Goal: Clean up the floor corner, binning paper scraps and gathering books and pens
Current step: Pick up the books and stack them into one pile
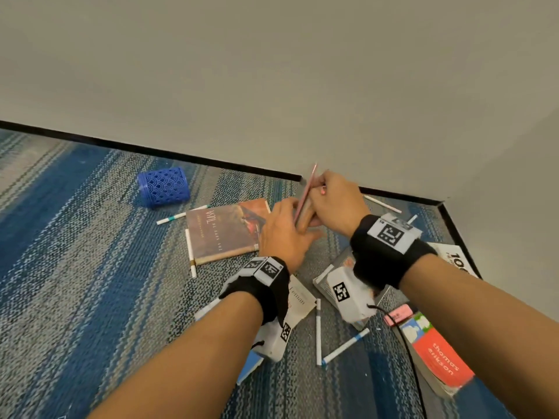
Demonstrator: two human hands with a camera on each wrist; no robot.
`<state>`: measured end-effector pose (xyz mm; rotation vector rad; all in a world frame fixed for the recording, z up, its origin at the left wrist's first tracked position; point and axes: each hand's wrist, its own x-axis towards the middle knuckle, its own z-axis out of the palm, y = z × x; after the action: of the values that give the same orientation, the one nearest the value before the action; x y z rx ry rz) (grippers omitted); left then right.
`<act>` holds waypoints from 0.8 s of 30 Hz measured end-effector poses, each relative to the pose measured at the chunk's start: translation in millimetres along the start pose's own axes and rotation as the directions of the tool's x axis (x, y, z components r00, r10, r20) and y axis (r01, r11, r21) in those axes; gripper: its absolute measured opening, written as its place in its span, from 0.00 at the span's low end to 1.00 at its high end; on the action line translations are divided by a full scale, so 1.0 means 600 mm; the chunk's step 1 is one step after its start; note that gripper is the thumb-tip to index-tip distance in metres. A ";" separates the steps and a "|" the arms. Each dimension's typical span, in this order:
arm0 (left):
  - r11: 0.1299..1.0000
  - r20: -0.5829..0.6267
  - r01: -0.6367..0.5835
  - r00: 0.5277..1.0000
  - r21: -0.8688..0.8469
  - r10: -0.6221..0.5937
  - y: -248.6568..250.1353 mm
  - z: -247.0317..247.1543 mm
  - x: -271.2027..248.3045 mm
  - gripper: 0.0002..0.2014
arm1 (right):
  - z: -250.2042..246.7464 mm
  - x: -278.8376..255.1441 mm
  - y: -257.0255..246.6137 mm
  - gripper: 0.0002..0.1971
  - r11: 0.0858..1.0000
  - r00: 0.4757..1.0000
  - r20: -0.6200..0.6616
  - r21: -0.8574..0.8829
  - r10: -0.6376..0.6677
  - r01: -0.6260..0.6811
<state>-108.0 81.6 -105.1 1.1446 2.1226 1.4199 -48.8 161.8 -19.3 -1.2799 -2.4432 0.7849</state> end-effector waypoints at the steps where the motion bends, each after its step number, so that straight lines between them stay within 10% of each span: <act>1: 1.000 -0.038 0.006 0.999 0.006 -0.006 -0.004 -0.003 0.004 0.22 | 0.010 -0.011 -0.005 0.16 0.996 0.999 0.031 0.087 0.013 -0.016; 7: 0.944 -0.172 0.225 0.947 -0.242 -0.270 -0.027 -0.051 0.010 0.08 | 0.027 -0.033 0.042 0.48 0.980 0.997 0.070 0.197 0.026 -0.040; 12: 0.891 -0.108 0.134 0.974 -0.433 -0.199 -0.004 -0.109 0.005 0.10 | 0.010 -0.017 0.134 0.72 0.930 0.960 0.190 0.265 0.207 -0.253; 18: 0.802 -0.104 0.025 0.989 -0.596 -0.108 0.033 -0.141 -0.007 0.13 | 0.047 -0.016 0.095 0.23 0.669 0.932 0.358 0.707 -0.058 -0.229; 24: 0.749 -0.013 0.287 0.930 -0.597 -0.366 -0.046 -0.094 0.012 0.22 | 0.084 -0.022 0.110 0.09 0.792 0.970 0.241 0.584 0.042 -0.179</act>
<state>-161.8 47.9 -103.8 0.4208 1.6401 1.8183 -20.6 164.6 -98.5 -1.1211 -1.9888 1.6519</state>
